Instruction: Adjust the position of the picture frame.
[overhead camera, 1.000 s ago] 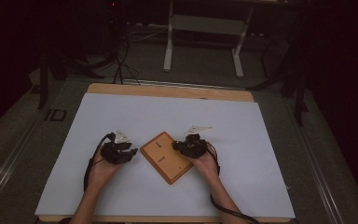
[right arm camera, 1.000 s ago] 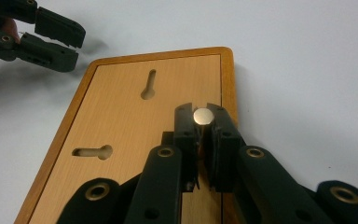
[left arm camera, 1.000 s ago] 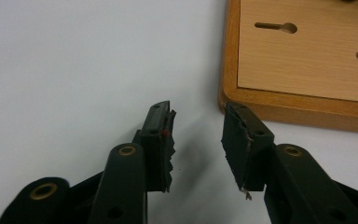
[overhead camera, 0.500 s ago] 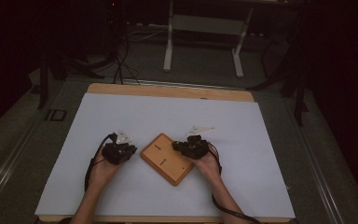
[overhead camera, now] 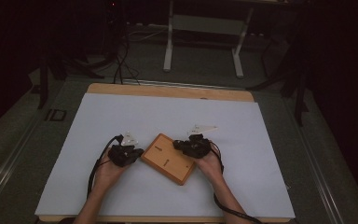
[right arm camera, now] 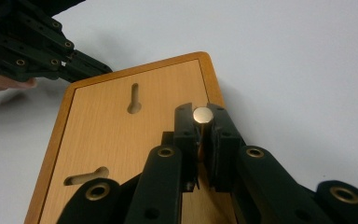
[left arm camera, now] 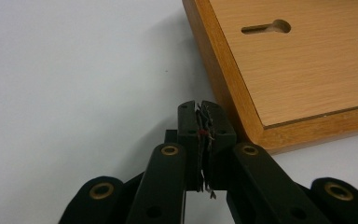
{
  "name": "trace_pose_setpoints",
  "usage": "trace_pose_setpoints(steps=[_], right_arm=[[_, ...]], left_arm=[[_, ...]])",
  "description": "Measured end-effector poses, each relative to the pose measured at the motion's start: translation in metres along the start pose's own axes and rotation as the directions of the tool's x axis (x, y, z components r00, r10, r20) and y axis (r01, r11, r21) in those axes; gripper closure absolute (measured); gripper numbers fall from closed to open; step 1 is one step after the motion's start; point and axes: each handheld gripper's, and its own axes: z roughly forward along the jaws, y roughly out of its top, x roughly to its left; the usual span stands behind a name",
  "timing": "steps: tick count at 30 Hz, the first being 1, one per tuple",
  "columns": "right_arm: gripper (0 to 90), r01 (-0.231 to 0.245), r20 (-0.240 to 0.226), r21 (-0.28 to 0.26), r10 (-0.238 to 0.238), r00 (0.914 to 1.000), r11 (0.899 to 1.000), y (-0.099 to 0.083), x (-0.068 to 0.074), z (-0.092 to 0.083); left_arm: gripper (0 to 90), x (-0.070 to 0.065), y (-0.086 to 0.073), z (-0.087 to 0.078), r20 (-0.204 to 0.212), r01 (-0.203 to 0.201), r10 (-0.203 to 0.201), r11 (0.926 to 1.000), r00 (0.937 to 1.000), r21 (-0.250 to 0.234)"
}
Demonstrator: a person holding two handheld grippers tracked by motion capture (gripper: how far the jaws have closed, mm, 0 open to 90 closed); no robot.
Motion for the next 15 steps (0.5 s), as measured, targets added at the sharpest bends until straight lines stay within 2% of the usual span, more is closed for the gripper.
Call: trace_pose_setpoints(steps=[15], right_arm=[[84.0,-0.001,0.012,0.016,0.001,0.9999,1.000,-0.004,-0.004,-0.005]], left_arm=[[86.8,-0.017,0.004,0.009,0.055,-0.035,0.034,0.9993,0.9979,0.013]])
